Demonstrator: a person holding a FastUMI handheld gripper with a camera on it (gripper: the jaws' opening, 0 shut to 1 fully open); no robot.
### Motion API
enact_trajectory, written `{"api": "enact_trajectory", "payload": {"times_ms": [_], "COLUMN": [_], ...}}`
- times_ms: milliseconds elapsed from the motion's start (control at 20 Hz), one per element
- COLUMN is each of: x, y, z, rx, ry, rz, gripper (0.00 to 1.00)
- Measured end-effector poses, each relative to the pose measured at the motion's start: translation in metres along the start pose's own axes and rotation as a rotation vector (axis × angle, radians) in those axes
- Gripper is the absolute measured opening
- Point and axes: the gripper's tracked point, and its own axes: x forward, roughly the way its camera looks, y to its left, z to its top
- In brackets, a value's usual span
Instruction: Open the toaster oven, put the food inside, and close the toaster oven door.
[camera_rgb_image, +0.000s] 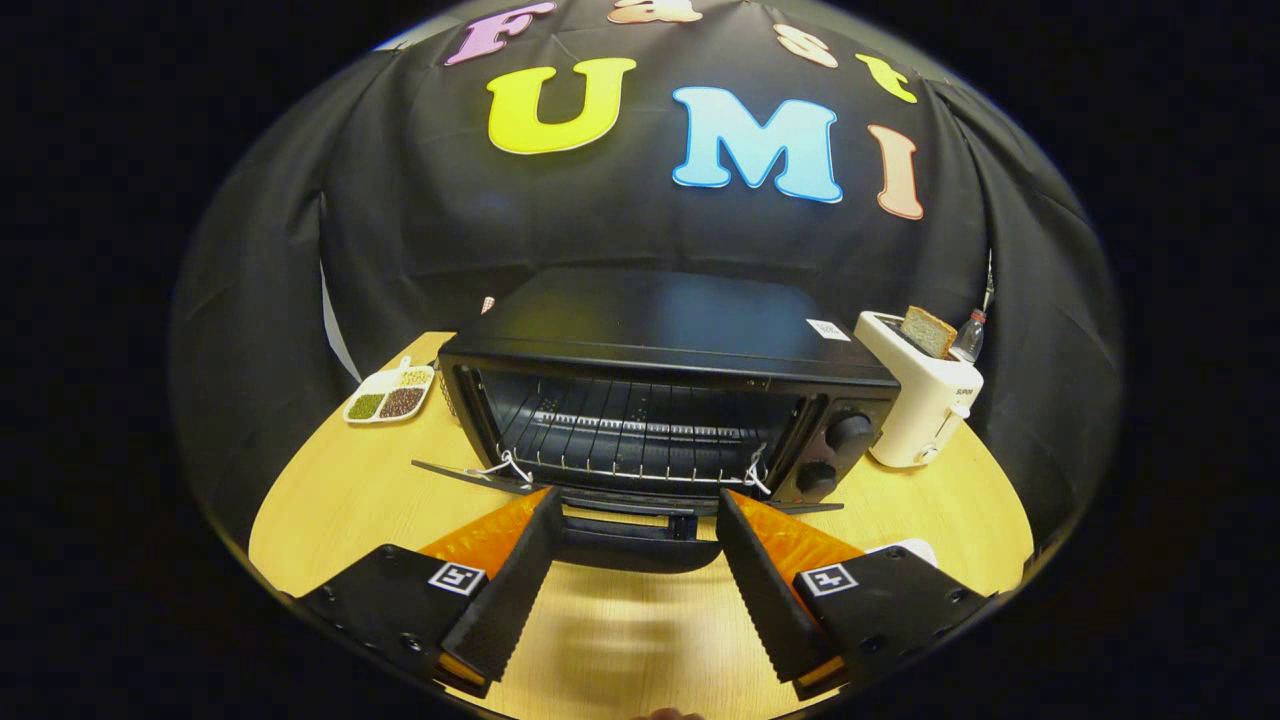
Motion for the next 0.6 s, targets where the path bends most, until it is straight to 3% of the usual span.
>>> {"api": "enact_trajectory", "payload": {"times_ms": [250, 450, 600], "x": [-0.009, -0.005, -0.008], "y": [0.008, 0.007, -0.011], "z": [-0.046, -0.11, -0.124], "rx": [-0.065, 0.0, -0.036], "ry": [0.126, 0.331, 0.356], "rz": [0.021, 0.076, 0.063], "gripper": [0.98, 0.99, 0.98]}}
